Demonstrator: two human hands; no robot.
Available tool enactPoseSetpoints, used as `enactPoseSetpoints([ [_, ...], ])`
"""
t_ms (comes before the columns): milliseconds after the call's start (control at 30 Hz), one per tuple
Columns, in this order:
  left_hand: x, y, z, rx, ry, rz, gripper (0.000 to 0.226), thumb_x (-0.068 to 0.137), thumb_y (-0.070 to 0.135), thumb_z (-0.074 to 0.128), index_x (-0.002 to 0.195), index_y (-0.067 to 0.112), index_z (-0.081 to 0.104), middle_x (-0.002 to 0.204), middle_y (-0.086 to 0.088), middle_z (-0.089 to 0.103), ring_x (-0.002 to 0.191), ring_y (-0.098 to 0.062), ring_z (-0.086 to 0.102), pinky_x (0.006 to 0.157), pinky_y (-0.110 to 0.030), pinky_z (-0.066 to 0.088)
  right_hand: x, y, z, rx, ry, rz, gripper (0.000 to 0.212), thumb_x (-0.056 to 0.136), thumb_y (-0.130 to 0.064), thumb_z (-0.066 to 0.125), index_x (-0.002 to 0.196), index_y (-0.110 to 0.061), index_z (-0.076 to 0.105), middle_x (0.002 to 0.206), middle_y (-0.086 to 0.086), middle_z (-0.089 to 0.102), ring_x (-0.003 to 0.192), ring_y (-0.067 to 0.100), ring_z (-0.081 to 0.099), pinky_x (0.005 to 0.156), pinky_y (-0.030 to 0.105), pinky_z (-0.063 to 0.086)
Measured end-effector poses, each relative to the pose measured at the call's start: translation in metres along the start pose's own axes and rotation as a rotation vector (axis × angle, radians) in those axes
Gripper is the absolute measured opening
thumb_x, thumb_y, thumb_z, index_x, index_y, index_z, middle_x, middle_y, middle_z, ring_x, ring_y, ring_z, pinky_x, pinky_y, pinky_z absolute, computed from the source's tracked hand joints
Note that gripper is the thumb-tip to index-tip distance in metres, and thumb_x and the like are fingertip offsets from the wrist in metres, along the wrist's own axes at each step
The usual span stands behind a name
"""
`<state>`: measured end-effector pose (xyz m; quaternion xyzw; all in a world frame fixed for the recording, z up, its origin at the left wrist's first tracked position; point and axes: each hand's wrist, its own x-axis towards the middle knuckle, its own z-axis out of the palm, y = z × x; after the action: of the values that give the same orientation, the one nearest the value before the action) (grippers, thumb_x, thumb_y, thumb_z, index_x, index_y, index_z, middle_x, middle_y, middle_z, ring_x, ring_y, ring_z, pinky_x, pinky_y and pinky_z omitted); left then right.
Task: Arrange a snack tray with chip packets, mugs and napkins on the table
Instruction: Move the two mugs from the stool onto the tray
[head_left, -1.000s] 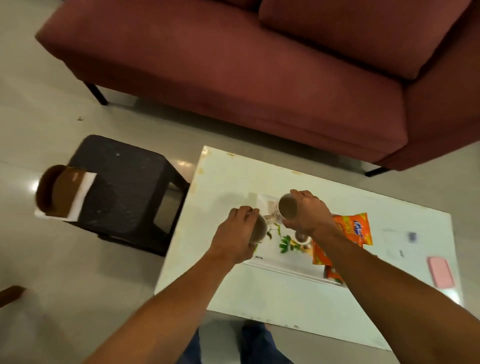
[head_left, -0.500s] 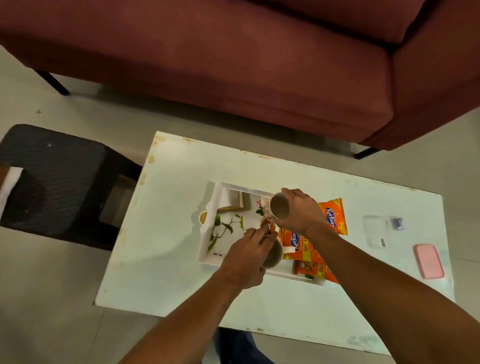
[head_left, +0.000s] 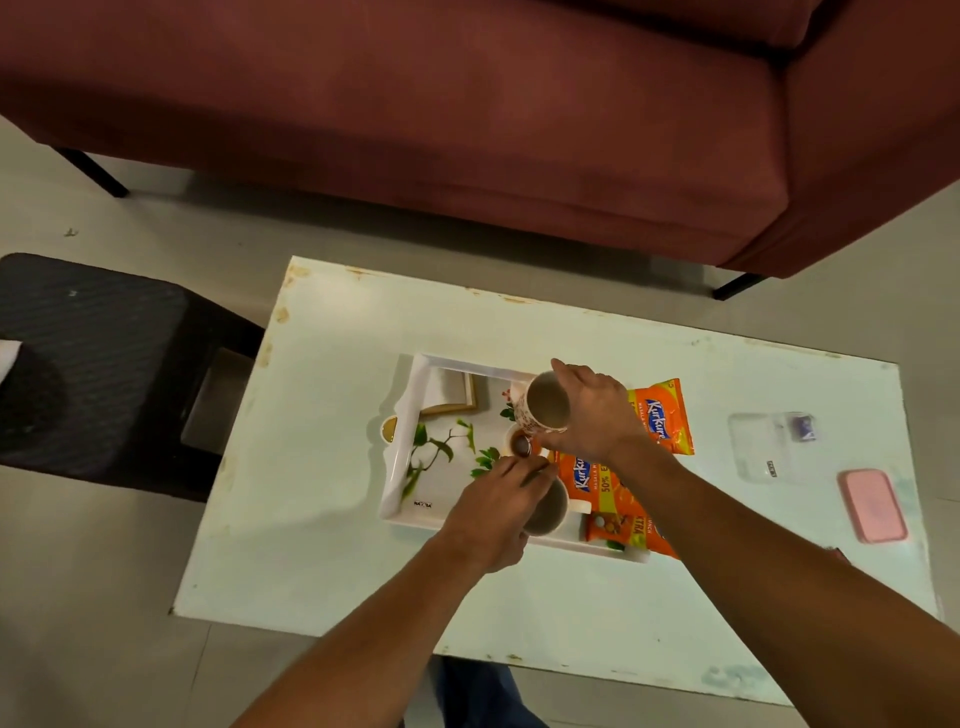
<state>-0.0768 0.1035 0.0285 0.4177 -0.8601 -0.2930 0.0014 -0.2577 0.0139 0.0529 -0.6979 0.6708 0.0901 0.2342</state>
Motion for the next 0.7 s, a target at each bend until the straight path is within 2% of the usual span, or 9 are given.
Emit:
enactPoseSetpoints([
  [100, -0.003, -0.003, 0.005, -0.043, 0.032, -0.026, 0.105, 0.077, 0.034, 0.083, 0.157, 0.028, 0.015, 0.160, 0.002, 0.027, 0.143, -0.024, 0.034, 0.105, -0.036, 0.046, -0.004, 0.012, 0.004, 0.039, 0.014, 0.019, 0.119, 0.067, -0.068, 0.079, 0.159, -0.029, 0.015, 0.163, 0.001, 0.034, 0.149, 0.029, 0.032, 0.123, 0.052, 0.016],
  [200, -0.011, 0.001, 0.011, -0.145, 0.077, -0.164, 0.120, 0.069, 0.055, 0.082, 0.156, 0.035, 0.003, 0.161, 0.005, 0.023, 0.144, -0.020, 0.031, 0.107, -0.036, 0.044, -0.011, 0.027, 0.007, 0.123, 0.046, 0.077, 0.120, 0.065, -0.072, 0.077, 0.159, -0.031, 0.016, 0.164, 0.001, 0.033, 0.152, 0.028, 0.028, 0.123, 0.055, 0.011],
  [300, -0.016, 0.009, 0.022, -0.265, 0.127, -0.295, 0.117, 0.064, 0.065, 0.082, 0.153, 0.037, 0.011, 0.156, 0.007, 0.032, 0.141, -0.016, 0.035, 0.108, -0.032, 0.043, -0.014, 0.036, 0.012, 0.209, 0.059, 0.092, 0.116, 0.064, -0.070, 0.080, 0.158, -0.033, 0.022, 0.163, 0.000, 0.036, 0.151, 0.029, 0.030, 0.122, 0.055, 0.016],
  [467, -0.017, 0.012, 0.034, -0.372, 0.268, -0.379, 0.098, 0.068, 0.058, 0.084, 0.148, 0.034, 0.033, 0.145, 0.010, 0.049, 0.132, -0.010, 0.046, 0.102, -0.028, 0.050, -0.013, 0.037, 0.020, 0.311, 0.101, 0.022, 0.102, 0.067, -0.060, 0.085, 0.152, -0.029, 0.039, 0.152, 0.000, 0.052, 0.141, 0.026, 0.043, 0.112, 0.048, 0.035],
  [567, -0.019, 0.011, 0.038, -0.373, 0.296, -0.380, 0.098, 0.068, 0.057, 0.085, 0.148, 0.034, 0.035, 0.142, 0.010, 0.053, 0.130, -0.009, 0.048, 0.101, -0.024, 0.048, -0.013, 0.038, 0.022, 0.367, 0.168, 0.007, 0.092, 0.066, -0.061, 0.084, 0.145, -0.027, 0.049, 0.140, 0.001, 0.061, 0.130, 0.024, 0.051, 0.103, 0.044, 0.041],
  [700, -0.018, 0.013, 0.040, -0.367, 0.279, -0.390, 0.099, 0.068, 0.059, 0.084, 0.149, 0.036, 0.032, 0.143, 0.011, 0.053, 0.131, -0.008, 0.047, 0.096, -0.015, 0.037, -0.013, 0.042, 0.024, 0.349, 0.220, -0.047, 0.088, 0.067, -0.068, 0.078, 0.140, -0.027, 0.054, 0.131, 0.001, 0.067, 0.123, 0.024, 0.056, 0.101, 0.046, 0.041],
])
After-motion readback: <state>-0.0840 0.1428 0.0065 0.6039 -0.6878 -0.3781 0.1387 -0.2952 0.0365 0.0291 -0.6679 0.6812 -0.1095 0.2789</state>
